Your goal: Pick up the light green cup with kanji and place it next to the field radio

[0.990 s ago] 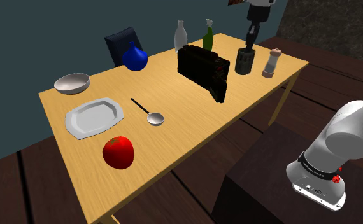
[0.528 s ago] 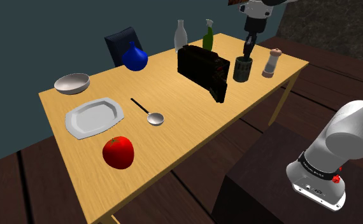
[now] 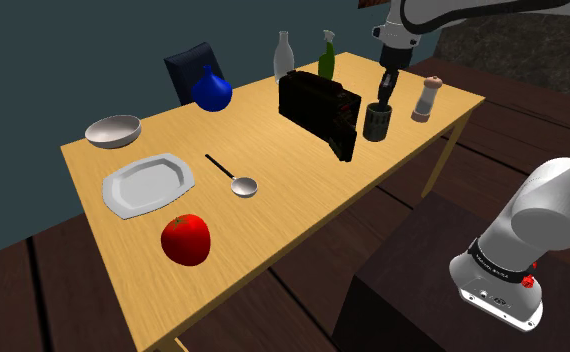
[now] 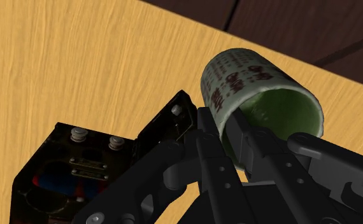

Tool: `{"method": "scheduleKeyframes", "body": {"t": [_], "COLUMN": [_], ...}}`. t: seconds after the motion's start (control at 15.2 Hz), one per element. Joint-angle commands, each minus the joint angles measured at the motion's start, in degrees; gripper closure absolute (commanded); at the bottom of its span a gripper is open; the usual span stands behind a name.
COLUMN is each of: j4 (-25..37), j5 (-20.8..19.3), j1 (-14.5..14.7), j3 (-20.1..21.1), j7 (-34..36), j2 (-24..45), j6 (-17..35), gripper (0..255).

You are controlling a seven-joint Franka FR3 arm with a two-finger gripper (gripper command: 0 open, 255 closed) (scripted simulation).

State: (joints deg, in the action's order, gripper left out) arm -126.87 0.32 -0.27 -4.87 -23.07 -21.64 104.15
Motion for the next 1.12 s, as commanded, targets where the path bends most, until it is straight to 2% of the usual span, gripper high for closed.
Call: {"method": "scheduleKeyframes", "body": {"t": [0.0, 1.06], "j4": [-1.33, -11.2], "j5": [0.0, 0.18], "j1": [-0.02, -0.02], "j3": [-0.04, -0.35], "j7": [-0.07, -0.61], "j2": [0.05, 3.0], "j6": [1.42, 14.22], "gripper": [255, 255]}}
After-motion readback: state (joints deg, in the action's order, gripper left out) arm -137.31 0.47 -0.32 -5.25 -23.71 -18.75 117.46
